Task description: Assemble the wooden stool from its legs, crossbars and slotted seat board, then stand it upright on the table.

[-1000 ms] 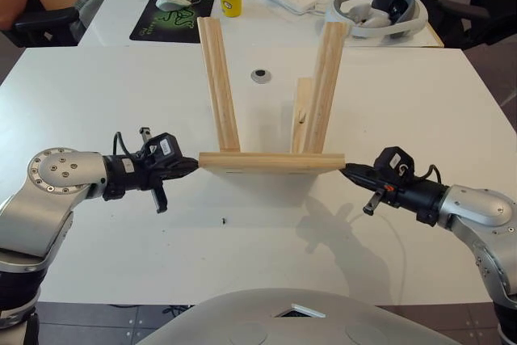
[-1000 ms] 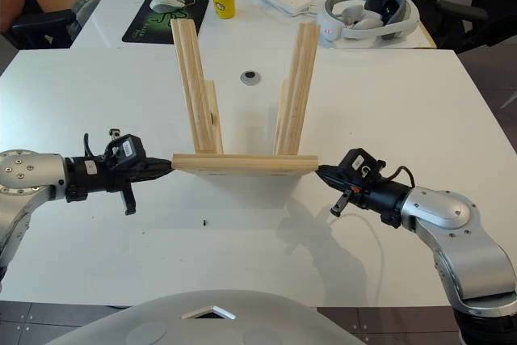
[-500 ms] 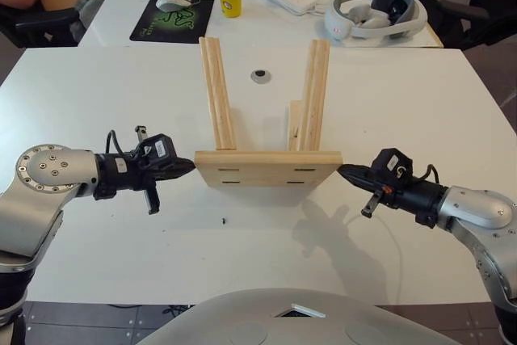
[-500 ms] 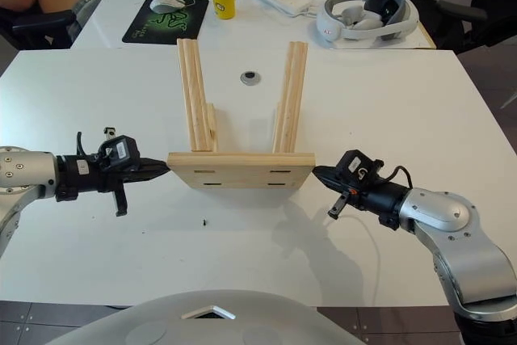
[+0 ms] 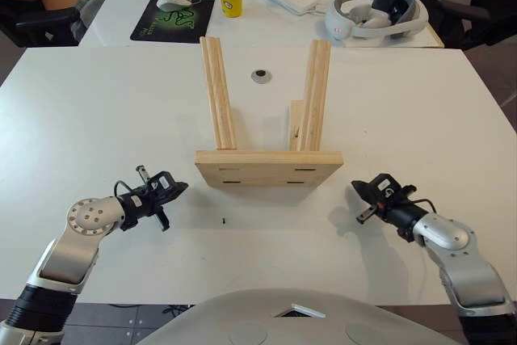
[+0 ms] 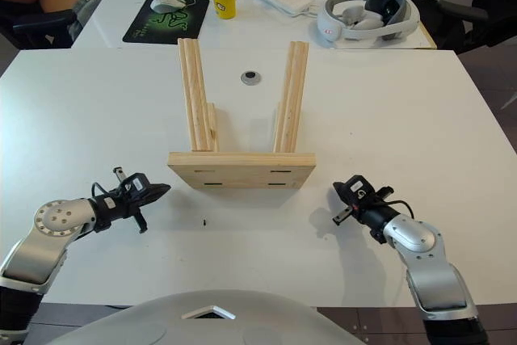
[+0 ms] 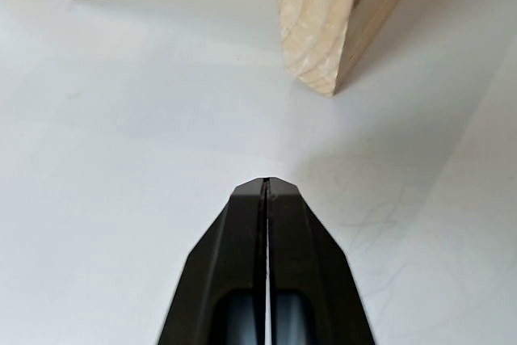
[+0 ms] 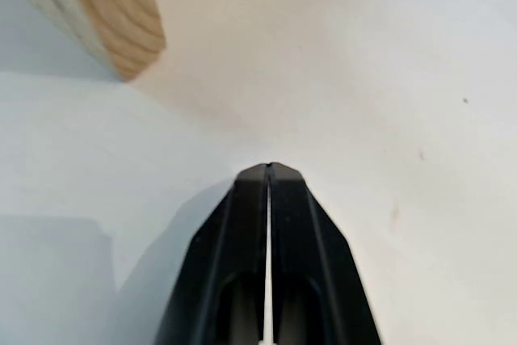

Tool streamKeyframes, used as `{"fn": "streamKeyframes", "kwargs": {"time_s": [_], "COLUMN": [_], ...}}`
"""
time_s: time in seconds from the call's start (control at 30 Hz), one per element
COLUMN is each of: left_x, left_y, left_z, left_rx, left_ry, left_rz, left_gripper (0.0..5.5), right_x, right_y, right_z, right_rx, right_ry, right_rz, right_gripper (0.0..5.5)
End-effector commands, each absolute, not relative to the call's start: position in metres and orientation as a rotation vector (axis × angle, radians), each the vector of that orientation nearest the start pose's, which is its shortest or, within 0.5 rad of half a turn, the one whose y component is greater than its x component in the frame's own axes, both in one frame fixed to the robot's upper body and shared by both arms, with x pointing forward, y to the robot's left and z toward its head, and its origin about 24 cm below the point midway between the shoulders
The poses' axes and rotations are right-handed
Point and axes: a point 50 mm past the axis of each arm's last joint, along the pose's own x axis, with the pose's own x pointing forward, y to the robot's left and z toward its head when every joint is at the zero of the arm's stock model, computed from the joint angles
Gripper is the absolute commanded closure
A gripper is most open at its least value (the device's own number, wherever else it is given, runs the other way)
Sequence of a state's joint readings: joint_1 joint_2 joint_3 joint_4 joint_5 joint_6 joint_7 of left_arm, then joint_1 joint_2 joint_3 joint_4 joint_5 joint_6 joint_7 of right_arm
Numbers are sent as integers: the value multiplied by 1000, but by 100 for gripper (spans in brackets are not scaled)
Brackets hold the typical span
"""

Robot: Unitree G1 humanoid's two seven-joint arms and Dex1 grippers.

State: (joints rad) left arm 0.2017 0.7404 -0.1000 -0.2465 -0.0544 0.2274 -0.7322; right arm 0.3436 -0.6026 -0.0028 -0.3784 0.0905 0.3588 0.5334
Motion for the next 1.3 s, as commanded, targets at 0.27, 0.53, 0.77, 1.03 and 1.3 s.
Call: {"fn": "streamKeyframes", "kwargs": {"time_s": [0.27, 0.53, 0.77, 1.03, 1.3], "left_x": [202, 199, 200, 212, 226], "left_y": [200, 196, 186, 175, 170], "left_z": [45, 43, 54, 94, 129], "left_rx": [574, 569, 550, 552, 544], "left_ry": [382, 399, 359, 252, 154], "left_rz": [-816, -854, -903, -942, -928], "left_gripper": [550, 550, 550, 550, 550], "right_x": [180, 186, 186, 188, 197], "right_y": [-195, -183, -178, -169, -168], "right_z": [37, 41, 53, 85, 113], "right_rx": [-354, -336, -303, -275, -266], "right_ry": [414, 374, 333, 269, 218], "right_rz": [619, 653, 693, 779, 802], "right_gripper": [546, 546, 546, 546, 546]}}
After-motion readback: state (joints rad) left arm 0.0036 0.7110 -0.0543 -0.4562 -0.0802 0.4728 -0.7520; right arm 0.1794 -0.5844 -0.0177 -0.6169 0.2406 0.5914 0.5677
